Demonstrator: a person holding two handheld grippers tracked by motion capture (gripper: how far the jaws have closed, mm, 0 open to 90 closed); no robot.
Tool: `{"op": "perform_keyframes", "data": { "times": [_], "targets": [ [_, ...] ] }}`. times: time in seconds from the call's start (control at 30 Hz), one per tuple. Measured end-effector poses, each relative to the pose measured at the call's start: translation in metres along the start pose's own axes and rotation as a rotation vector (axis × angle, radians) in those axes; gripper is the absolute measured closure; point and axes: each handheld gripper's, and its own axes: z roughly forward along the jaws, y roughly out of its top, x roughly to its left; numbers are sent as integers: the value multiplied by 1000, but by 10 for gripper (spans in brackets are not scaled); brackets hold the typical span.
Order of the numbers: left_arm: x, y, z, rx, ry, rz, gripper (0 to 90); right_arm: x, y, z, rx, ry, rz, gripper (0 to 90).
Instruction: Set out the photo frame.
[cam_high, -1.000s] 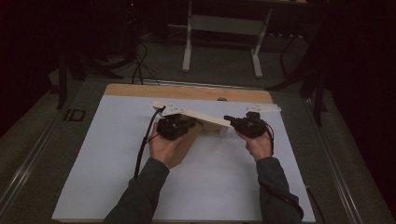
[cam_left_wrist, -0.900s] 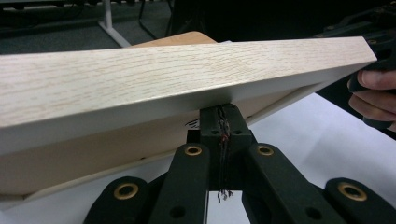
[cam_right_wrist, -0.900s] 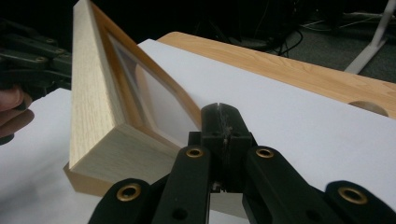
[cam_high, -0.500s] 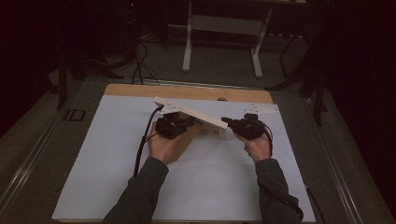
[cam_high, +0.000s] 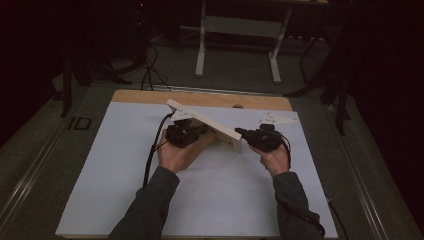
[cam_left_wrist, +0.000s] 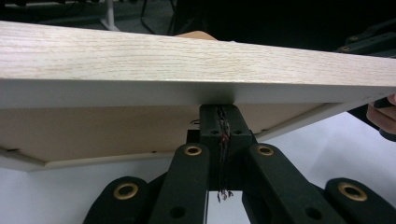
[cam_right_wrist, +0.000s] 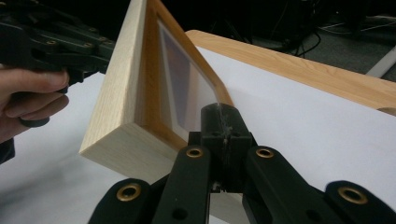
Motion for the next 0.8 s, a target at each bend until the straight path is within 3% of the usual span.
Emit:
{"op": "perform_keyframes", "data": {
  "times": [0.8],
  "targets": [
    [7,4,2,7,4,-4,900,20,2,6,8,55,-49,897]
  ]
}}
